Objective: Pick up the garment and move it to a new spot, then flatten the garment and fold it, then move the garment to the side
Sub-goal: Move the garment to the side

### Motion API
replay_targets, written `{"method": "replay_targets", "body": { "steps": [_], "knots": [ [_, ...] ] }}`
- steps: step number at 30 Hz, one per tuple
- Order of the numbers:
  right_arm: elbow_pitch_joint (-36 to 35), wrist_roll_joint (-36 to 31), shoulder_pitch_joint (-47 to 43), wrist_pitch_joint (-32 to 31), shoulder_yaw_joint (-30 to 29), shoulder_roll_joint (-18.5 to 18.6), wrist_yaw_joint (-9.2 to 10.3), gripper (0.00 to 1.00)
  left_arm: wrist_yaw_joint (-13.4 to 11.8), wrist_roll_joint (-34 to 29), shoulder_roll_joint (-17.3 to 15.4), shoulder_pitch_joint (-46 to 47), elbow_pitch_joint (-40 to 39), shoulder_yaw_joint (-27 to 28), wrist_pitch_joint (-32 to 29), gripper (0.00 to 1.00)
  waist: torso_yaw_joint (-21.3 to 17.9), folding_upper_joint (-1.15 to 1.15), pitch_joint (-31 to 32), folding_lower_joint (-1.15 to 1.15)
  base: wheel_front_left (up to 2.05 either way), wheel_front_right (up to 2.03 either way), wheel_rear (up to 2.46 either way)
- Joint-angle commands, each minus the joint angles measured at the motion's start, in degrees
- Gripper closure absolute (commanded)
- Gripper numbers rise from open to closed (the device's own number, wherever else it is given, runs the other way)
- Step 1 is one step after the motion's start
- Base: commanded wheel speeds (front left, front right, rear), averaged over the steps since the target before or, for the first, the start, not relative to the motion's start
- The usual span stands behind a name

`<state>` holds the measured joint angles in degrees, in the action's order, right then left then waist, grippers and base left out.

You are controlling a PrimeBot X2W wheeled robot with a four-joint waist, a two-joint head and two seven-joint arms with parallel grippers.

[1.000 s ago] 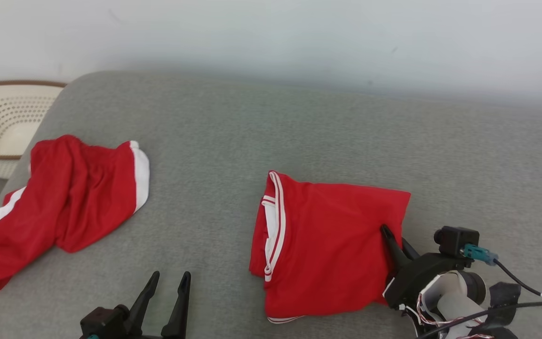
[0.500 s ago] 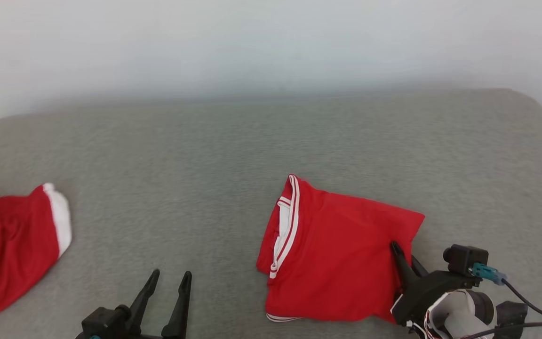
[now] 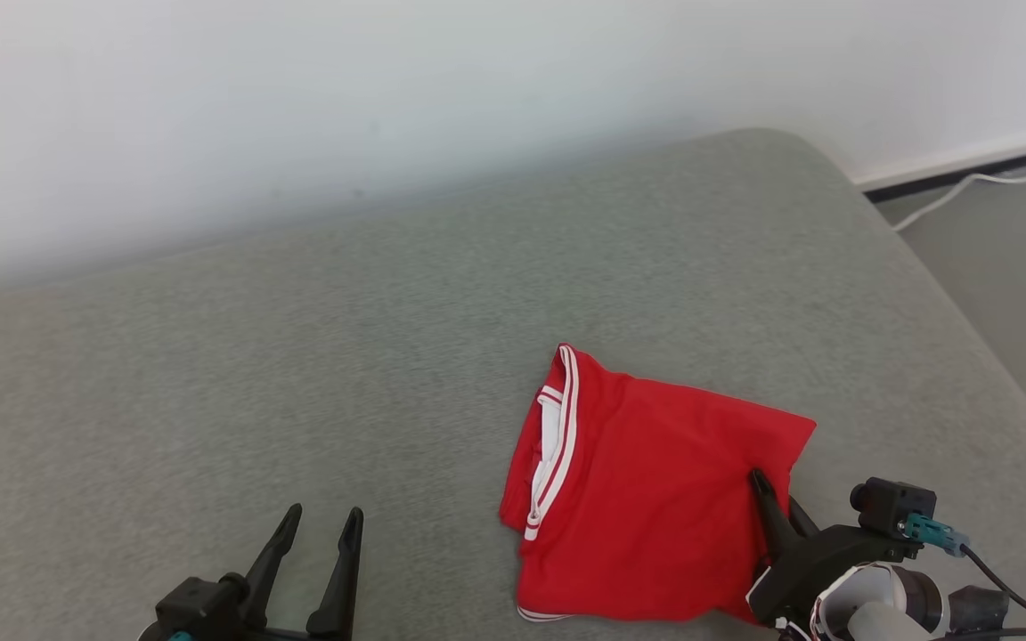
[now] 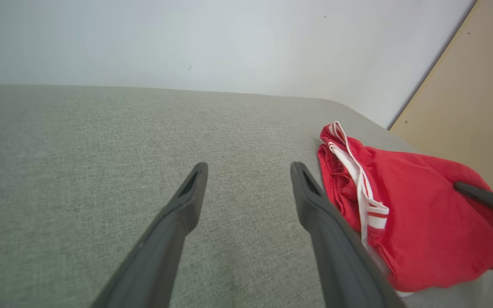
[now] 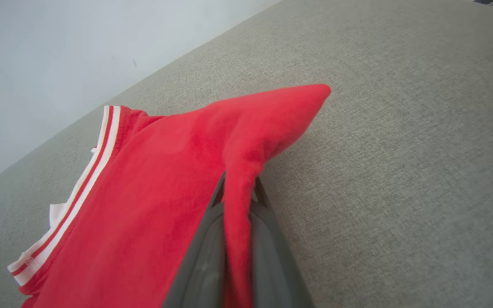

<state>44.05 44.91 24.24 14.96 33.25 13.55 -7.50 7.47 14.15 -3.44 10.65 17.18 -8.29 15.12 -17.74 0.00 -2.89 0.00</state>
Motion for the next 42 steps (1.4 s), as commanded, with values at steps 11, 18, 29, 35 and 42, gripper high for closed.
{"method": "replay_targets", "body": {
  "steps": [11,18,29,35,42],
  "knots": [
    [0.36,-4.79,2.97,0.28,-1.38,2.23,0.03,1.0,0.01,-3.69,0.14,2.99,-1.25,-0.58,0.03,0.0,-4.48,0.0,-4.62,0.0,0.0,0.0,0.0],
    [2.39,-10.11,10.7,0.28,-4.45,6.0,0.03,1.0,0.02,-5.31,0.2,4.79,-2.55,-1.55,0.03,0.0,-0.59,0.0,-8.02,0.0,0.0,0.0,0.0],
    [12.83,-17.67,23.52,0.28,-12.13,13.23,0.03,1.0,0.02,-6.52,-0.21,8.34,-4.44,-2.9,0.04,0.0,7.04,0.0,-14.87,0.0,0.0,0.0,0.0],
    [17.11,-21.96,27.02,0.29,-16.3,15.46,0.04,1.0,0.02,-6.11,-0.61,8.69,-5.4,-3.45,0.03,0.0,9.0,0.0,-16.17,0.0,0.0,0.0,0.0],
    [21.49,-29.21,28.42,0.28,-24.45,17.67,0.04,1.0,0.01,-6.43,-0.85,9.45,-5.83,-4.33,0.03,0.0,11.13,0.0,-17.15,0.0,0.0,0.0,0.0]
  ]
}}
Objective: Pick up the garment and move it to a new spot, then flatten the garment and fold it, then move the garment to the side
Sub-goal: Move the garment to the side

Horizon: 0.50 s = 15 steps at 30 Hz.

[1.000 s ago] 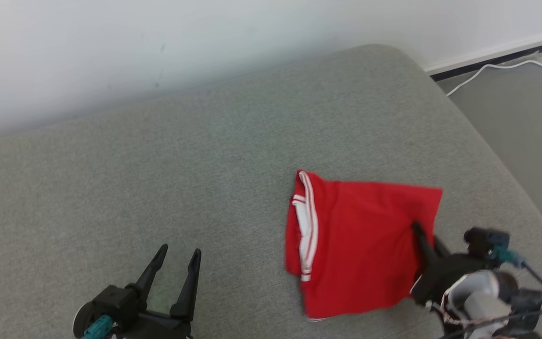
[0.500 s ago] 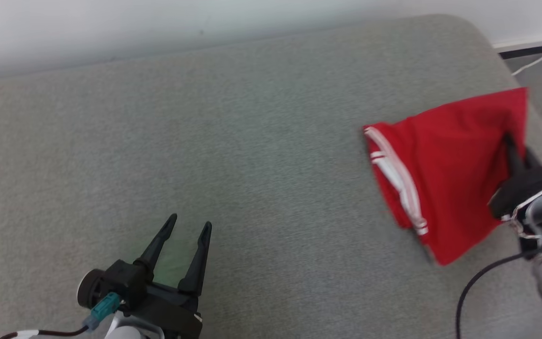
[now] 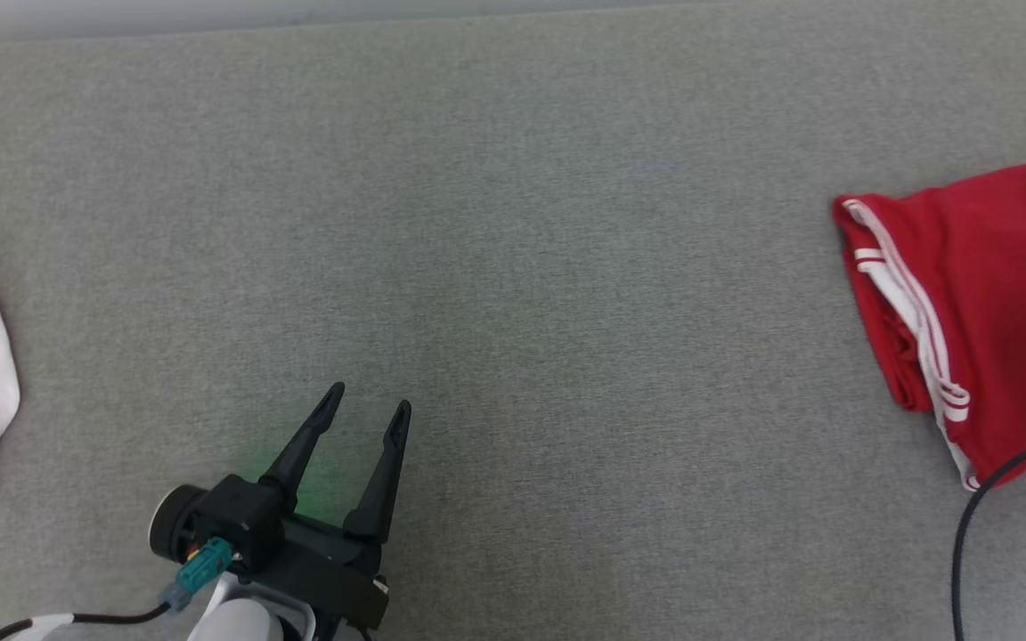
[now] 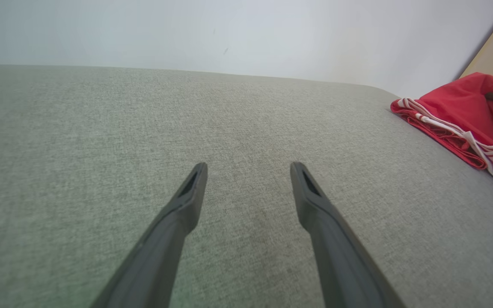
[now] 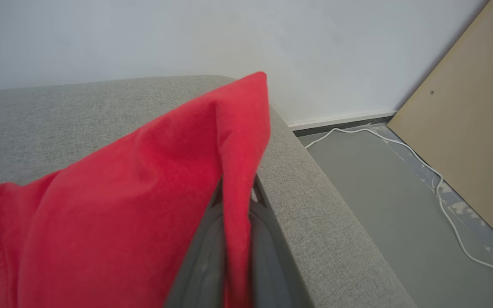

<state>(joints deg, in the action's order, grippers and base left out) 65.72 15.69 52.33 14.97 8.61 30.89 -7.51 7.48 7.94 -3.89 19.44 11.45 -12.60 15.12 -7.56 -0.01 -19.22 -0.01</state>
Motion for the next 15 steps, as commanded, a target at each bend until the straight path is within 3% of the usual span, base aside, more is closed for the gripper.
{"method": "replay_targets", "body": {
  "steps": [1,9,10,11,15],
  "knots": [
    [0.34,-0.78,0.34,0.27,-1.2,0.35,0.05,1.0,0.0,-0.24,-0.46,0.67,-0.15,-0.01,0.04,0.0,1.11,0.01,-0.88,0.01,0.0,0.0,0.0],
    [0.77,-8.91,-0.96,0.27,-11.14,0.89,0.05,1.0,0.01,-0.62,-0.62,0.32,-0.39,0.24,0.03,0.0,1.35,0.01,-1.0,0.01,0.0,0.0,0.0],
    [0.13,-10.05,-1.07,0.27,-12.63,0.81,0.05,0.76,0.01,-0.65,-0.65,0.27,-0.36,0.24,0.03,0.0,1.3,0.01,-0.98,0.01,0.0,0.0,0.0],
    [-0.39,-11.47,-1.37,0.27,-13.98,0.62,0.05,0.0,0.0,-0.67,-0.65,0.25,-0.32,0.22,0.03,0.0,1.25,0.01,-0.94,0.01,0.0,0.0,0.0],
    [-3.15,-17.03,-2.93,0.27,-19.62,-0.87,0.05,0.0,0.0,-0.51,-0.58,-0.05,0.15,0.16,0.03,0.0,1.08,0.01,-0.25,0.01,0.0,0.0,0.0]
  ]
}}
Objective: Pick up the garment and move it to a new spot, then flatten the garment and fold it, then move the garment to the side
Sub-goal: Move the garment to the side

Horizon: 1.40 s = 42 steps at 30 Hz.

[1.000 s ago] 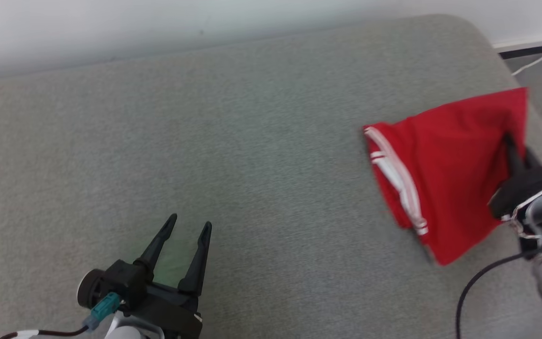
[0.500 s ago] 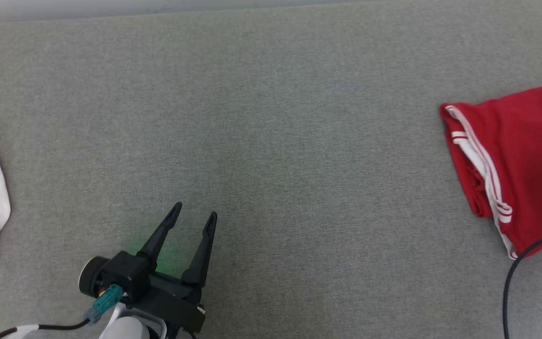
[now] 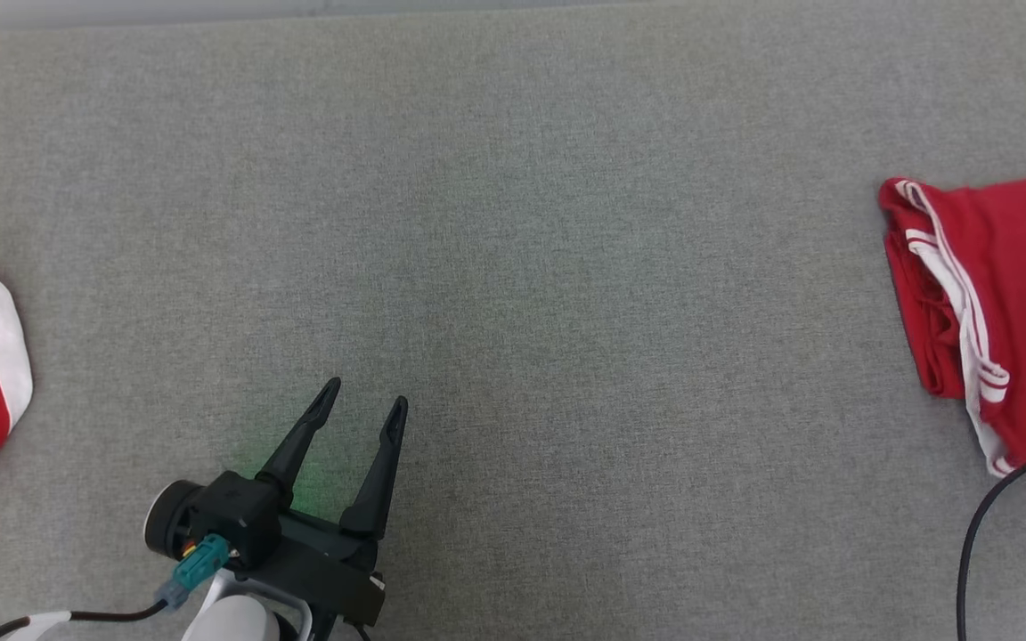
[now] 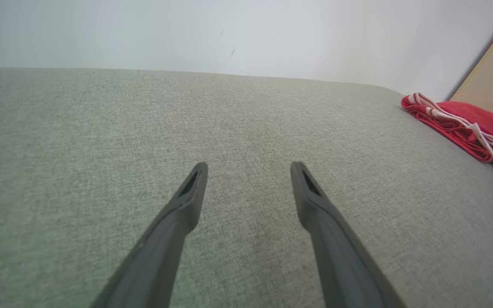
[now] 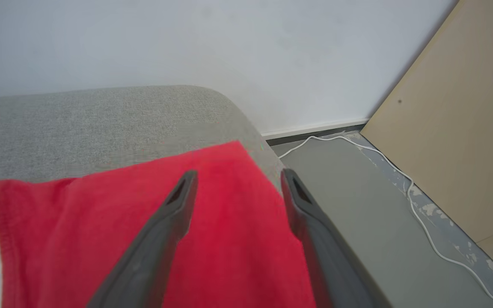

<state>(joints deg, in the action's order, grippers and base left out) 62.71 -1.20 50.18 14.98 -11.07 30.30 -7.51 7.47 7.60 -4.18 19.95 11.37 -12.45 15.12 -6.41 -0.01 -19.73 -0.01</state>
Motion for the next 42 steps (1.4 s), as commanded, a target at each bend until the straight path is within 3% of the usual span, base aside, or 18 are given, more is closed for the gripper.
{"method": "replay_targets", "body": {
  "steps": [1,7,10,18,30,42],
  "knots": [
    [-0.56,-1.46,-1.24,0.24,-1.27,-0.64,0.04,0.0,0.02,-0.07,-0.27,-0.73,0.39,0.03,0.03,0.0,-0.09,0.01,0.54,0.01,0.0,0.0,0.0],
    [-9.41,-6.51,-4.47,0.25,-7.3,-5.35,0.04,0.0,0.01,0.34,0.11,-1.85,0.91,0.47,0.03,0.0,-0.03,0.01,3.16,0.01,0.0,0.0,0.0],
    [-14.95,-6.34,-6.61,0.25,-6.53,-8.24,0.04,0.0,0.02,0.36,0.27,-2.99,1.03,1.45,0.03,0.0,-0.05,0.01,4.92,0.01,0.0,0.0,0.0],
    [-25.97,-0.97,-15.43,0.25,2.15,-13.66,0.05,0.0,-0.46,-0.21,0.91,-6.37,1.71,5.0,0.04,0.0,0.58,0.01,10.27,0.01,0.0,0.0,0.0],
    [-34.92,6.49,-25.37,0.25,13.45,-16.96,0.05,0.0,-2.64,-1.19,1.24,-9.85,1.46,7.94,0.03,0.0,2.43,0.01,14.47,0.01,0.0,0.0,0.0],
    [-38.8,8.47,-33.39,0.25,15.7,-20.54,0.05,0.0,-5.88,-1.62,1.25,-13.05,2.23,11.94,0.03,0.0,3.57,0.01,18.24,0.01,0.0,0.0,0.0]
  ]
}}
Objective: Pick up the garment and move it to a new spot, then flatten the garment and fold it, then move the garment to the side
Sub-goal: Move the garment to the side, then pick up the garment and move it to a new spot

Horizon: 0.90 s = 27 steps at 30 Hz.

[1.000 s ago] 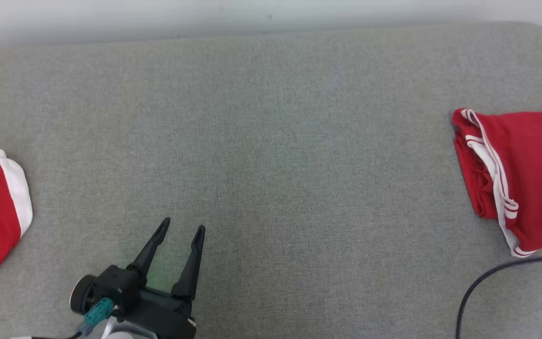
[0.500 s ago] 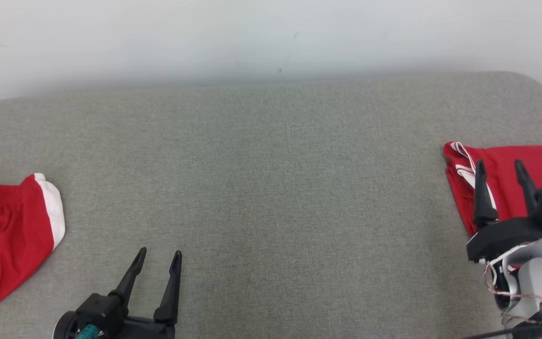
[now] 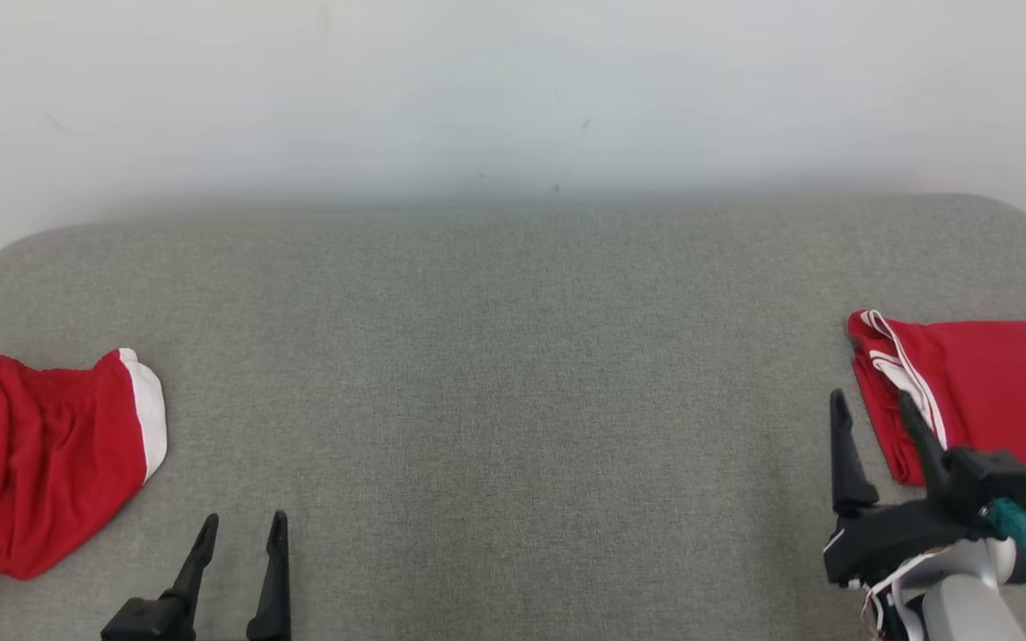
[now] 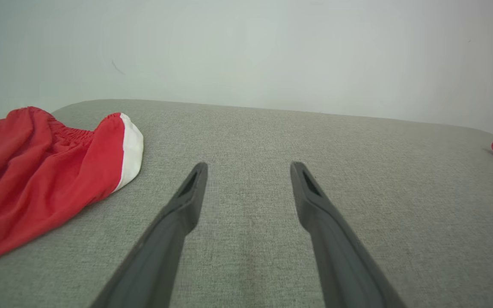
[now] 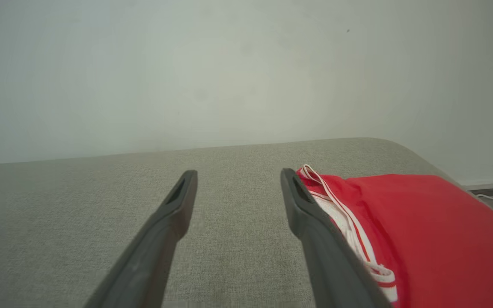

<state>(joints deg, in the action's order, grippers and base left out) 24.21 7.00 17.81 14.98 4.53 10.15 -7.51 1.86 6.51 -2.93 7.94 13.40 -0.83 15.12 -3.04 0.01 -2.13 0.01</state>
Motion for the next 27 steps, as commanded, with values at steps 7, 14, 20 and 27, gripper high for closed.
{"method": "replay_targets", "body": {
  "steps": [7,14,20,27],
  "knots": [
    [-1.99,0.58,-4.97,0.25,0.3,-2.51,0.05,0.0,-1.05,-0.9,0.01,-2.26,-0.31,2.35,0.03,0.0,0.3,-0.01,1.49,-0.01,0.0,0.0,0.0],
    [-2.92,-0.61,-7.49,0.25,1.17,-3.53,0.05,0.0,-2.09,-2.01,0.01,-2.73,-0.49,3.24,0.03,0.0,0.31,-0.01,1.76,-0.01,0.0,0.0,0.0],
    [-2.88,-0.64,-7.4,0.25,1.67,-3.54,0.05,0.0,-2.42,-2.4,0.01,-2.85,-0.56,3.32,0.03,0.0,0.36,-0.01,1.72,-0.01,0.0,0.0,0.0],
    [-2.92,-0.43,-7.57,0.25,2.3,-3.44,0.05,0.0,-2.48,-2.31,0.0,-2.55,-0.26,3.59,0.03,0.0,1.37,-0.01,1.56,-0.01,0.0,0.0,0.0]
  ]
}}
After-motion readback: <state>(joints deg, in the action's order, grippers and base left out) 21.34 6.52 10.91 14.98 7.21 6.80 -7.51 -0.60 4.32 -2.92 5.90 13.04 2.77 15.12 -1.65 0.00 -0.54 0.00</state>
